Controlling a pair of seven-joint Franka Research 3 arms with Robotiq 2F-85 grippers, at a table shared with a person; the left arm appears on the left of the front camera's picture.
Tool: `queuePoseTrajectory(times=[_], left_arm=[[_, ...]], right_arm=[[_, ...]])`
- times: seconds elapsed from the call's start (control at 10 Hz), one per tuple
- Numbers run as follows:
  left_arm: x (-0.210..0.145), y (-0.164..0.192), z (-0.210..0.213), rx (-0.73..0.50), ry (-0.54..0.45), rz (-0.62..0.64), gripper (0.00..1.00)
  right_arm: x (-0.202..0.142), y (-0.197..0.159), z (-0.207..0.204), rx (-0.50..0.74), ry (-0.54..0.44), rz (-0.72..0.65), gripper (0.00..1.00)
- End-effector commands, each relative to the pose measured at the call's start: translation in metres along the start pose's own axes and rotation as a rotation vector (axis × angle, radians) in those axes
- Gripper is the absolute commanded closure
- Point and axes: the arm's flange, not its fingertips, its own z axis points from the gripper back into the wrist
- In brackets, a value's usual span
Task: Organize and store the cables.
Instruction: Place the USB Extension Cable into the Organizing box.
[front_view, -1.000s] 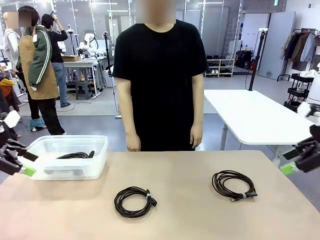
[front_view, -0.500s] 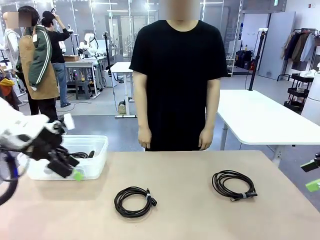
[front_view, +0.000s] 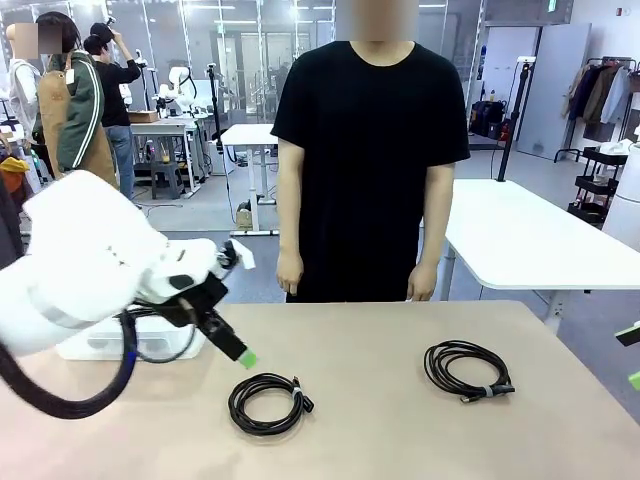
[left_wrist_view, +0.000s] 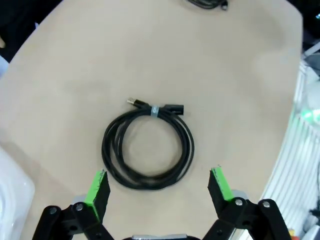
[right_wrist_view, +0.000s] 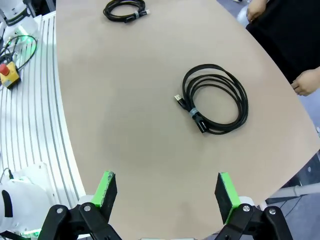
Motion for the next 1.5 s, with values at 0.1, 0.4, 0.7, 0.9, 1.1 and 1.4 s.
queuePoseTrajectory(times=[0.1,0.4,0.7,0.9,1.1,1.4], left_arm=[[0.05,0.005,-0.042,0.089,0.1,-0.025,0.0],[0.07,-0.003,-0.079,0.092,0.167,-0.042,0.0],[0.06,-0.003,-0.082,0.081,0.159,-0.046,0.0],[0.06,-0.003,-0.082,0.081,0.159,-0.046,0.0],[0.06,-0.003,-0.082,0.081,0.159,-0.046,0.0],[0.087,-0.018,-0.098,0.162,0.281,0.319,0.0]], right_arm=[[0.002,0.001,-0.005,0.022,-0.004,-0.007,0.0],[0.002,0.001,-0.005,0.022,-0.004,-0.007,0.0],[0.002,0.001,-0.005,0.022,-0.004,-0.007,0.0],[0.002,0.001,-0.005,0.022,-0.004,-0.007,0.0],[0.002,0.001,-0.005,0.022,-0.004,-0.007,0.0],[0.002,0.001,-0.005,0.022,-0.004,-0.007,0.0]])
